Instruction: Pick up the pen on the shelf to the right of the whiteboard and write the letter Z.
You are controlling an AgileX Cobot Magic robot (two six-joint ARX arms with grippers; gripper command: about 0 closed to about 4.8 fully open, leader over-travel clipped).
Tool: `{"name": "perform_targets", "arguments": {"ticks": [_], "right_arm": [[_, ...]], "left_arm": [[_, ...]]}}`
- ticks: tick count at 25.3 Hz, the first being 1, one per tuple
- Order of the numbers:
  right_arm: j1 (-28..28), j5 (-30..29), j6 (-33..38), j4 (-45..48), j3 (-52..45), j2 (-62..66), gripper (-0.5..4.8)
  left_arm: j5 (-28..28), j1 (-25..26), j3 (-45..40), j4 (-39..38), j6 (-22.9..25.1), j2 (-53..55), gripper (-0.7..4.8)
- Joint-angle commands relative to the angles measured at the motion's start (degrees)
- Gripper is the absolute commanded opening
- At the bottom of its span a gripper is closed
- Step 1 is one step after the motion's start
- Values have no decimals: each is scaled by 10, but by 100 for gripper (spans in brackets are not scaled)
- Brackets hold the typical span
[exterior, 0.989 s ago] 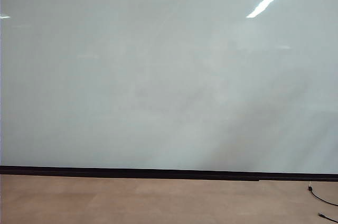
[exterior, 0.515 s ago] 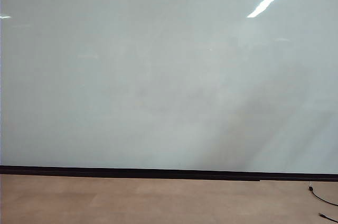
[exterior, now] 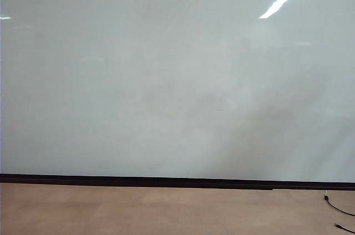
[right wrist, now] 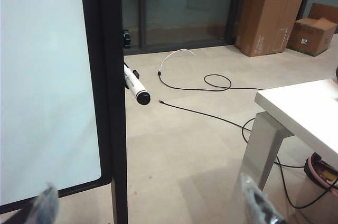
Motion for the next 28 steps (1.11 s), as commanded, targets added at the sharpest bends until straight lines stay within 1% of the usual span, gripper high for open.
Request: {"name": "perform_targets", "arguments": {"ticks": [1,8,16,20,23,28], "right_arm": [[-1,-2,-9,66,3,41,479],[-9,-1,-14,134,3,129,479],[-50,-45,-14,188,3,189,479],[-91,-80,-14,220,3,217,479],[-111,-100,-14,243,3,241,479],[-118,-106,-14,285,3,282,479]], "left_arm": [[0,0,1,3,2,0,-5],[0,0,1,3,2,0,-5],[0,0,1,3,2,0,-4],[0,0,1,3,2,0,-4],[0,0,1,3,2,0,-5],[0,0,1,3,2,0,-4]]}}
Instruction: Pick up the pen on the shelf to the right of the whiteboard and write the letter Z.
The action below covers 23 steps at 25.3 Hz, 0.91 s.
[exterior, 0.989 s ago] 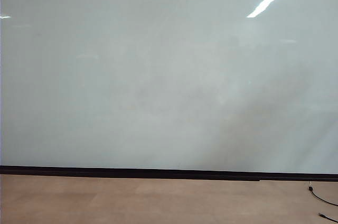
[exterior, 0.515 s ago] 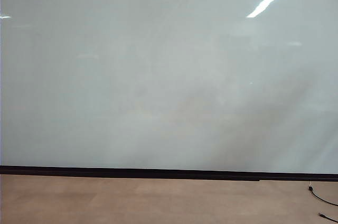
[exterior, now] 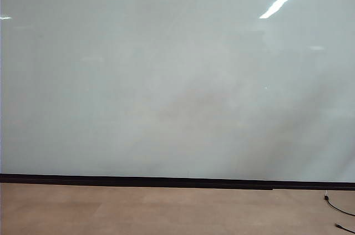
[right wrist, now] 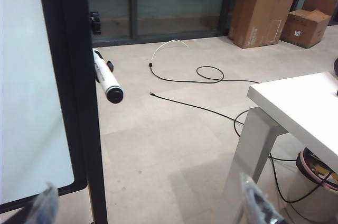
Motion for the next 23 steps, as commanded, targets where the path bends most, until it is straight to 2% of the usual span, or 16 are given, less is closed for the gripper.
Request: {"name": "perform_targets", "arguments": {"ticks": [1,10,23], "right_arm": [[0,-3,0,48,3,25,479],[0,-23,0,187,3,153,479],[-12,-68,-13,309,11,269,479]], "left_arm": [[0,0,1,3,2,0,-5],[0,0,1,3,2,0,-4],[0,0,1,3,2,0,-4]]}}
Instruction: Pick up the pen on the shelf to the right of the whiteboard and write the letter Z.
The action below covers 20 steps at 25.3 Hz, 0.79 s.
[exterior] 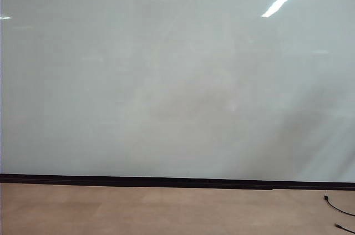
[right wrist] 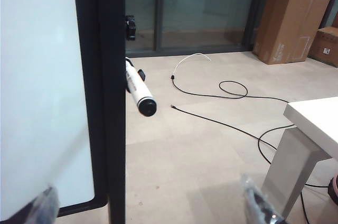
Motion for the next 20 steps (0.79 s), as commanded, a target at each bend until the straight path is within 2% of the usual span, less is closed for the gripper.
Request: {"name": "perform_targets", "arguments": {"ticks": [1,17,20], "right_arm": [[-10,-12,-3,34,10,20,479],[-46,-55,-17,123,59,152,479],[-62,-90,-16,135,80,194,479]], "left_arm": [[0,0,1,3,2,0,-5],[0,0,1,3,2,0,-5],[0,0,1,3,2,0,-5]]}}
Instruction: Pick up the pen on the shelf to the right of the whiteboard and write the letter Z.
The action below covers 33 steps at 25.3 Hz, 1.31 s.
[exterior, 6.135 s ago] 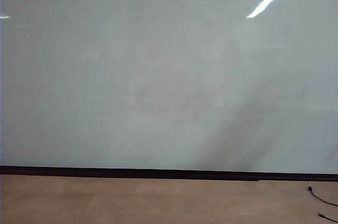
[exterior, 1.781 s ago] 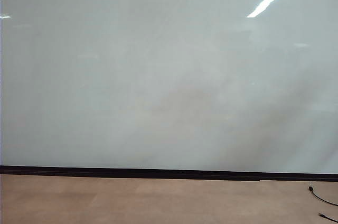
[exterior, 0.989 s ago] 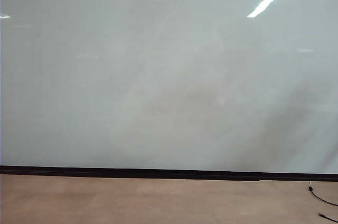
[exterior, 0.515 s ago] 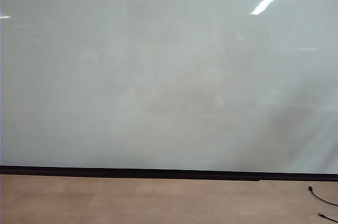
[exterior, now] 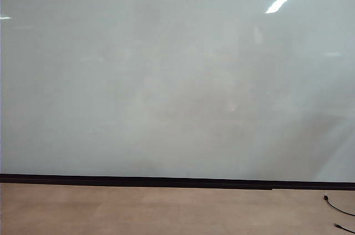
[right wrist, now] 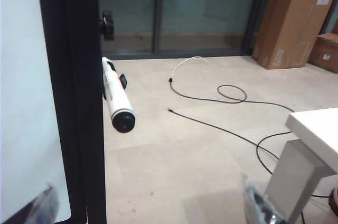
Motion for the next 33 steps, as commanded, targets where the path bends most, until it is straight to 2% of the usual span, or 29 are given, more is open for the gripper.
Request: {"name": "perform_targets", "arguments": {"ticks": [1,3,12,16,25,33], "right_arm": [[-16,-51,0,22,32,43,479],[-22,-82,-1,22,58,72,479],[-46,-123,0,18,100,85,479],[-72,-186,11,20,126,112,479],[-78,-290,64,21,202,194,479],[-80,-306,66,25,229,215,479]], "left_arm": [[0,0,1,3,2,0,-4],[0,0,1,3,2,0,-4],[0,0,1,3,2,0,-5],[0,0,1,3,2,0,-5],[0,0,1,3,2,0,-4],[0,0,1,3,2,0,-5]]}}
